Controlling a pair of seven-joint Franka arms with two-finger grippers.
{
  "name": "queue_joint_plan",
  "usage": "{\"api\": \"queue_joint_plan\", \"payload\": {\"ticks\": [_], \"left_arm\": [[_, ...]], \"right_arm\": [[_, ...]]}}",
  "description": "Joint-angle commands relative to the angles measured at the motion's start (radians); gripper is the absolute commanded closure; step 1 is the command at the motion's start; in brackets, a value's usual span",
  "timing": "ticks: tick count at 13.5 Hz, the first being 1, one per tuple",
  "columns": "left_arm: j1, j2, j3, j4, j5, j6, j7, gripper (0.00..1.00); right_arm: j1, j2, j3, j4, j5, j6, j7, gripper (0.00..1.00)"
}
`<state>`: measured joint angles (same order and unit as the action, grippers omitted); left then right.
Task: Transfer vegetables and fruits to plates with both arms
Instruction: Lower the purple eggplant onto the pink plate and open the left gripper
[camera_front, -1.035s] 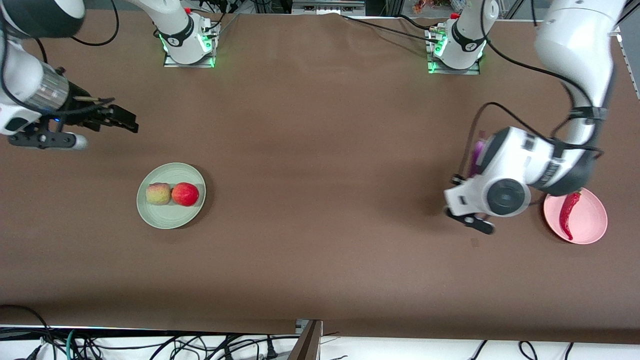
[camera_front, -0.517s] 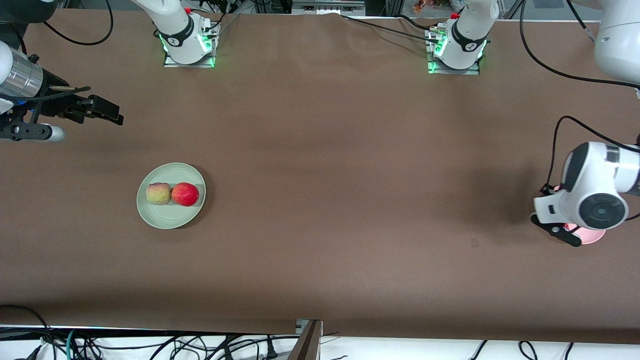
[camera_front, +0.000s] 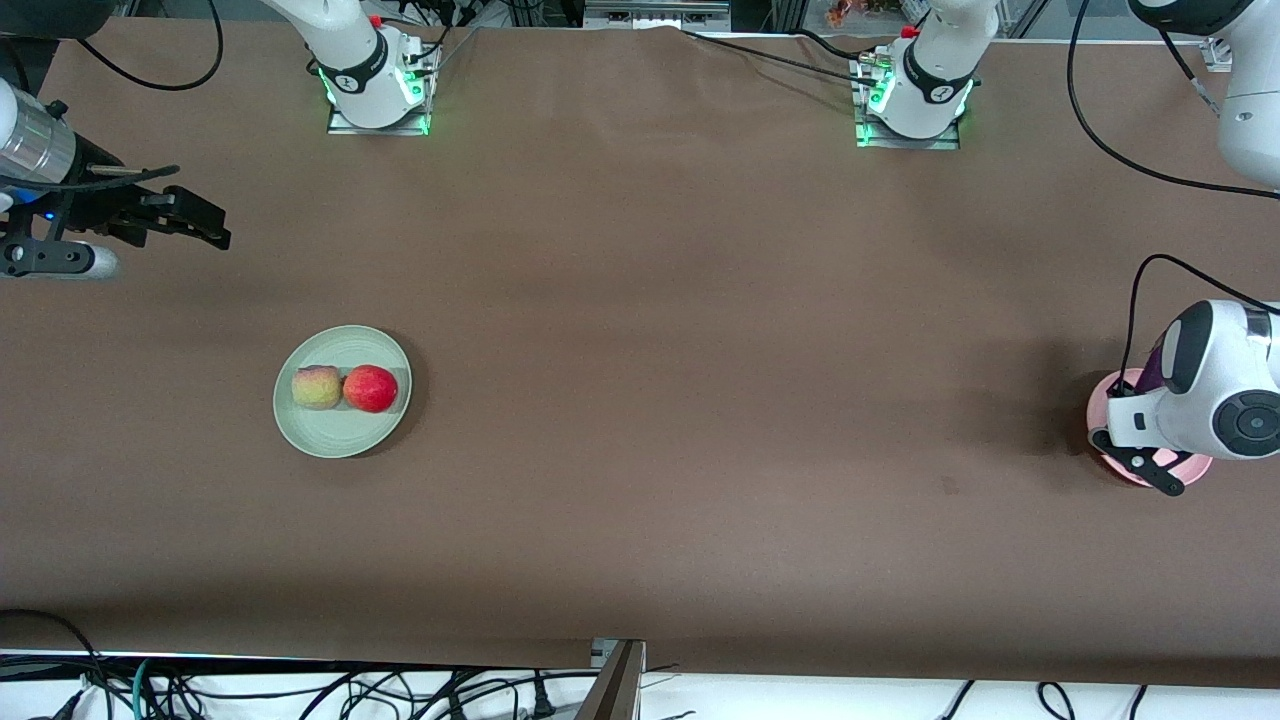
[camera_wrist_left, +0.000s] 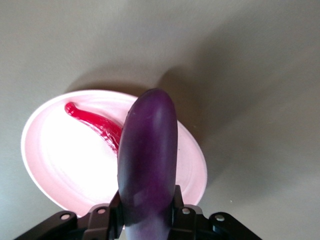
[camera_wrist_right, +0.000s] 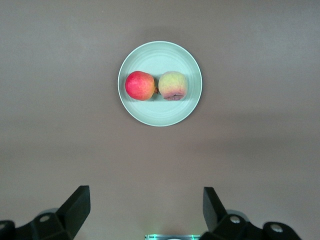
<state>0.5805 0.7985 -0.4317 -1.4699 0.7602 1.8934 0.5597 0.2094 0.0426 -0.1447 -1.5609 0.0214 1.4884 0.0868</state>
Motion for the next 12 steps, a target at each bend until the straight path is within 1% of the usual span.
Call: {"api": "queue_joint_plan", "payload": {"ticks": [1,2,3,4,5,10,11,12], "left_arm": [[0.025,0.007,-0.007,-0.006,0.027,0.036,0.022,0.91],[0.033,0.008,-0.005,-0.006,0.027,0.039,0.022,0.86],[0.041,0.010,-0.004,-0.006,0.027,0.041,0.022,0.78],[0.044,0.013,-0.002,-0.006,0.025,0.041,0.020,0.26],[0.050,0.011,-0.002,0.000,0.025,0.041,0.022,0.00],[0.053,-0.004,-0.007,0.005,0.016,0.026,0.022,0.00],[0.053,-0.030,-0.015,0.005,0.004,0.016,0.028,0.00],[0.053,-0.068,-0.040,0.008,-0.036,-0.009,0.035,0.00]], "right_arm": [[-0.019,0.026,0.017,0.076,-0.012,-0.063,-0.025,0.01],[-0.019,0.036,0.017,0.077,-0.011,-0.060,-0.027,0.01],[-0.019,0.037,0.017,0.078,-0.011,-0.056,-0.021,0.01],[-0.018,0.037,0.017,0.078,-0.011,-0.056,-0.016,0.01],[-0.018,0.037,0.017,0.081,-0.009,-0.054,-0.016,0.01],[-0.009,0.037,0.024,0.091,-0.008,-0.056,0.014,0.01],[-0.008,0.040,0.024,0.091,-0.008,-0.054,0.017,0.01],[-0.010,0.040,0.020,0.091,-0.005,-0.048,0.018,0.01]]}}
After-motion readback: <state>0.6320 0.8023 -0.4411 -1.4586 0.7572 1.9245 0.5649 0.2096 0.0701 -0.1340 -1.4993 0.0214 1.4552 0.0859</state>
